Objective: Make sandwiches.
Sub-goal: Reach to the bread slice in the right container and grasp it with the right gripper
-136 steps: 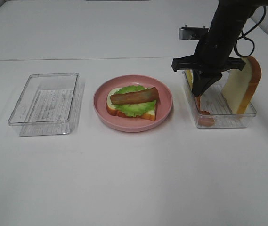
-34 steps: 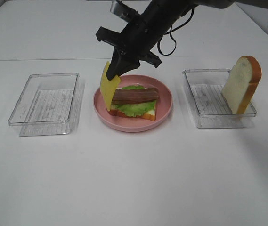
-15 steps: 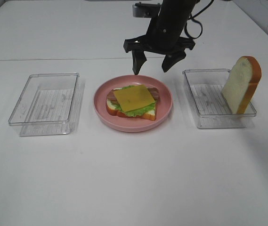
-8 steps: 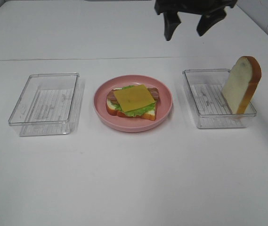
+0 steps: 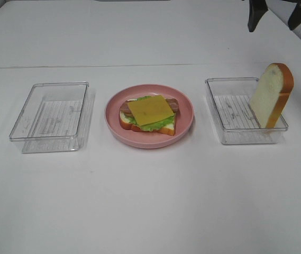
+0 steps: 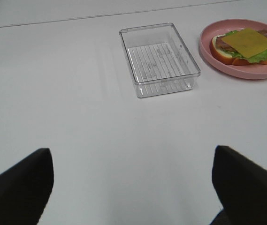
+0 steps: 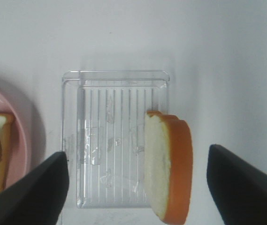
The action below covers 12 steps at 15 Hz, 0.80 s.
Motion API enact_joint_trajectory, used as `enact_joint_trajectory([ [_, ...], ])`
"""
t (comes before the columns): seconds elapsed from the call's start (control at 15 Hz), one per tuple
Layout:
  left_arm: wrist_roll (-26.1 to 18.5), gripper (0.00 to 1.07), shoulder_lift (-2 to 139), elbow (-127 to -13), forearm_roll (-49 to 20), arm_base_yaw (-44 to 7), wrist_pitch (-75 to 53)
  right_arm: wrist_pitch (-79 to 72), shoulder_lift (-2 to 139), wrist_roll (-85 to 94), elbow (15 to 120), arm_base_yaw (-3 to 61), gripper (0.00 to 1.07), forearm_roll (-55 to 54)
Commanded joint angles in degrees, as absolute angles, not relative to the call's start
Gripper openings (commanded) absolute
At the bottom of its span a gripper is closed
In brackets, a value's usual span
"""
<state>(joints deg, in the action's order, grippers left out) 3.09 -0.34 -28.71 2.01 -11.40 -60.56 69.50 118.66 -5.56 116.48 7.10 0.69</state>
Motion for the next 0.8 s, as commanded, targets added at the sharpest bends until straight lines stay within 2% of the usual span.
enact_joint_trajectory([
  [0.07,3.09,0.87,-1.49,-28.53,1.83,-11.34,-59.87,73.97,118.37,-3.95,113.85,4.64,0.76,-1.72],
  [0.4,3.09,0.87,-1.49,-28.53,1.83,-11.34,-59.87,70.42,118.66,-1.09,105.08,2.92,0.76,-3.09],
  [0.8,3.09,0.87,-1.49,-28.53,1.83,-11.34,-59.87,65.15,122.38,-1.26,104.45,2.92,0.76,-0.86],
])
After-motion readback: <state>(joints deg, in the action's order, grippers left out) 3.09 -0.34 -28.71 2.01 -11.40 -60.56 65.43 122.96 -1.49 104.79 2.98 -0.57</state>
